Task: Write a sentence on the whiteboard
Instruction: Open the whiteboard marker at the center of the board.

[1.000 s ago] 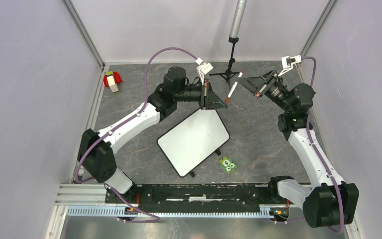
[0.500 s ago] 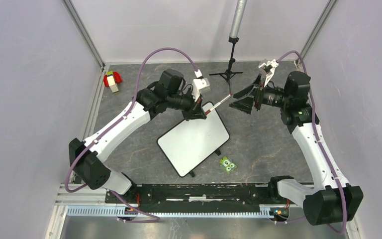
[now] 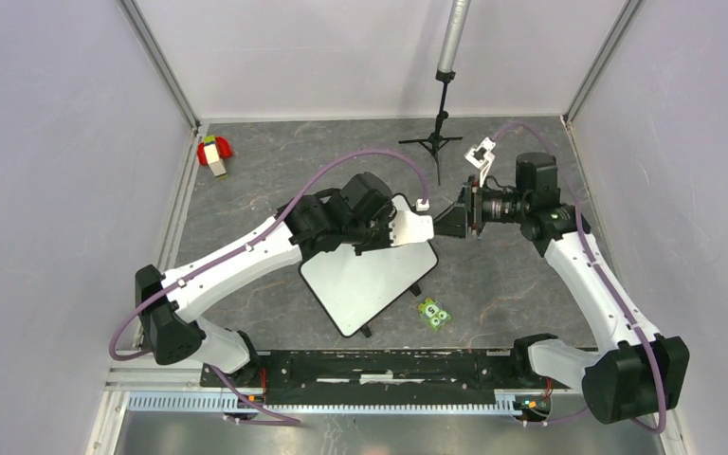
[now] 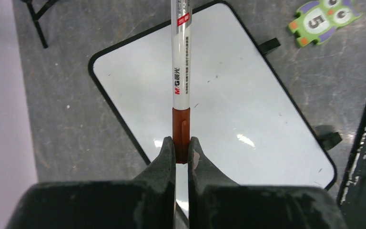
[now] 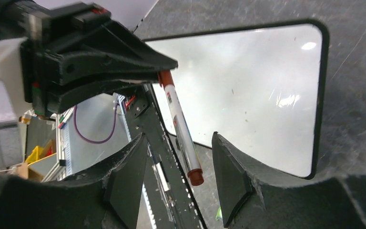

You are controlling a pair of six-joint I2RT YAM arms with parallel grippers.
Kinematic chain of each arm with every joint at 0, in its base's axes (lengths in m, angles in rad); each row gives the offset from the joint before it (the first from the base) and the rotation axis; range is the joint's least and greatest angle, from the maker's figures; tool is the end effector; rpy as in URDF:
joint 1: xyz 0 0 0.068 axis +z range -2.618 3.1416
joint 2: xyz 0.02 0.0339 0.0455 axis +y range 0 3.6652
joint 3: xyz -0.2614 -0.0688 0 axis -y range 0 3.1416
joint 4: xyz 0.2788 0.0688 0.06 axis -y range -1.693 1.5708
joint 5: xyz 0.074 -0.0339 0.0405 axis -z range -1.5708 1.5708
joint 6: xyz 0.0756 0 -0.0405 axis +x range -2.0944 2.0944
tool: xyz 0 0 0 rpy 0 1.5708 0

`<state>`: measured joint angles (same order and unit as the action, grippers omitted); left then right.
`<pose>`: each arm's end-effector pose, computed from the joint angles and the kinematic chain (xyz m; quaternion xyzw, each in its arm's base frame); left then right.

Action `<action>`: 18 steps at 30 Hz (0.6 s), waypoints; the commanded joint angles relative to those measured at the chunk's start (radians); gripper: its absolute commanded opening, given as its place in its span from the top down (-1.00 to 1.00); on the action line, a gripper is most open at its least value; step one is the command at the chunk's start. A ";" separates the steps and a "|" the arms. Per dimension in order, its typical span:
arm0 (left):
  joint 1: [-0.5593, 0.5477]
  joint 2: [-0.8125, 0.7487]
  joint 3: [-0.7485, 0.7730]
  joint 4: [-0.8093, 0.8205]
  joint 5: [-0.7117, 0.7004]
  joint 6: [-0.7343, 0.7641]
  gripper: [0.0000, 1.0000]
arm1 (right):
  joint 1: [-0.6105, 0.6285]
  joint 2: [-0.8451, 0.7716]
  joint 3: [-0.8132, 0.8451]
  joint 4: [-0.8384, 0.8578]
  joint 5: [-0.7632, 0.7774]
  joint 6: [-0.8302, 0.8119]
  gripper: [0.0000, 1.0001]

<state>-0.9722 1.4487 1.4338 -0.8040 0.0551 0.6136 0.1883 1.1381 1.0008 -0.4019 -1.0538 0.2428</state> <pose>0.2050 -0.3080 0.3196 0.6695 0.6453 -0.0907 0.3566 0.2729 0.1189 0.3149 -0.2274 0.7584 0.5185 0.3229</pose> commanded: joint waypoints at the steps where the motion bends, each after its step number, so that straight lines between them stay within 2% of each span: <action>1: -0.033 0.011 0.051 -0.002 -0.157 0.087 0.95 | 0.029 -0.002 -0.030 -0.031 0.027 0.004 -0.15; 4: -0.037 0.014 0.051 -0.001 -0.160 0.081 0.95 | 0.048 0.002 -0.030 -0.029 0.032 0.010 -0.11; 13: -0.064 0.048 0.090 -0.002 -0.155 0.075 0.95 | 0.086 0.010 -0.073 0.101 0.003 0.130 0.19; 18: -0.076 0.053 0.106 -0.001 -0.134 0.077 0.95 | 0.089 0.010 -0.084 0.129 -0.013 0.161 0.20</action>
<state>-1.0344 1.4921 1.4857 -0.8326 -0.0860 0.6540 0.2642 1.1477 0.9188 -0.3435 -1.0252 0.3534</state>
